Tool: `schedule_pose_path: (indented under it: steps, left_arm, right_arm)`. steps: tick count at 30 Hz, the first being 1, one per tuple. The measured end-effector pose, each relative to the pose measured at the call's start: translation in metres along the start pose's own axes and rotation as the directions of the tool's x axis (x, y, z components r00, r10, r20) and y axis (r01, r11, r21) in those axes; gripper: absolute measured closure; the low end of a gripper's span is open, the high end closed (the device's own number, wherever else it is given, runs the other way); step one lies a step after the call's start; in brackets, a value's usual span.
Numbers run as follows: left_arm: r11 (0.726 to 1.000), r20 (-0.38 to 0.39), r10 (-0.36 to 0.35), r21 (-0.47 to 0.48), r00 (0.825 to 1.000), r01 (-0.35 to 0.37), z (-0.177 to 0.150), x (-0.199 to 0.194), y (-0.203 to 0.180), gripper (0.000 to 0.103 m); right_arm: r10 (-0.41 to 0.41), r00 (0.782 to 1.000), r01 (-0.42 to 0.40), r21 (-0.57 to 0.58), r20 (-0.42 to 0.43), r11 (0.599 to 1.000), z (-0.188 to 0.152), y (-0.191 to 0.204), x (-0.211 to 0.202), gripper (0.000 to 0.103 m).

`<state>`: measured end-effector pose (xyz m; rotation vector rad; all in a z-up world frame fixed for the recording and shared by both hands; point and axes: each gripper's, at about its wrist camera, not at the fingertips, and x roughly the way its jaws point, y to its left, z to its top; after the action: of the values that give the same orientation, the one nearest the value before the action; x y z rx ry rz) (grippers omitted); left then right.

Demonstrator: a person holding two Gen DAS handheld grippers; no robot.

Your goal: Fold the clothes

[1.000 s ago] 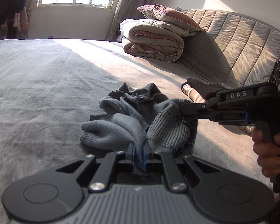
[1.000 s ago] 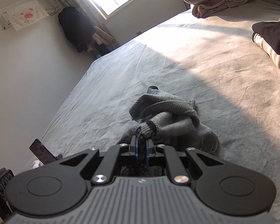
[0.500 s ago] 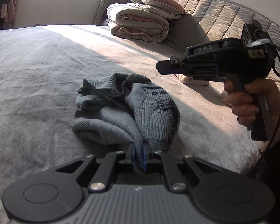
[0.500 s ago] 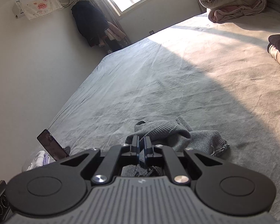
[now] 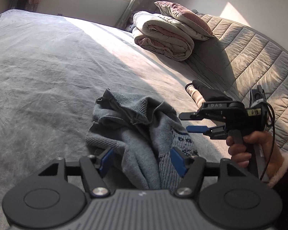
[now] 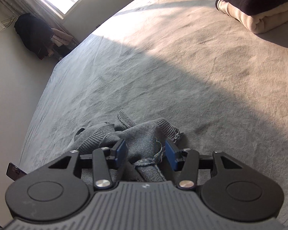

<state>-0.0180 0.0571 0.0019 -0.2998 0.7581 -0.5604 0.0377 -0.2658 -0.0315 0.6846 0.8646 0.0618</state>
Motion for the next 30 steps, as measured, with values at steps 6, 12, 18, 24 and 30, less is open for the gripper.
schedule_pose_path:
  steps: [6,12,18,24,30]
  left_arm:
    - [0.989,-0.015,-0.036,-0.145,0.999,0.034,0.018,0.040,0.010,0.036]
    - [0.942,-0.020,-0.080,-0.328,0.997,0.069,0.024,0.079,0.025,0.038]
    - [0.945,0.025,-0.002,-0.326,1.000,0.010,0.031,0.091,0.021,0.091]
    - [0.973,0.147,0.076,-0.226,0.986,-0.042,0.061,0.063,0.023,0.095]
    - [0.960,0.213,0.224,-0.217,0.951,-0.178,0.083,0.047,0.054,0.096]
  right_arm:
    - [-0.004,0.999,0.009,0.104,-0.046,0.994,-0.001,-0.016,0.015,0.053]
    - [0.024,0.999,-0.019,0.121,-0.038,0.992,-0.005,-0.017,0.027,0.056]
    - [0.067,0.998,-0.067,0.135,0.010,0.989,-0.003,-0.014,0.028,0.091]
    - [0.092,0.984,-0.106,0.081,0.152,0.991,0.011,-0.006,-0.002,0.095]
    - [0.083,0.947,-0.087,0.000,0.311,0.996,0.028,0.000,-0.023,0.095]
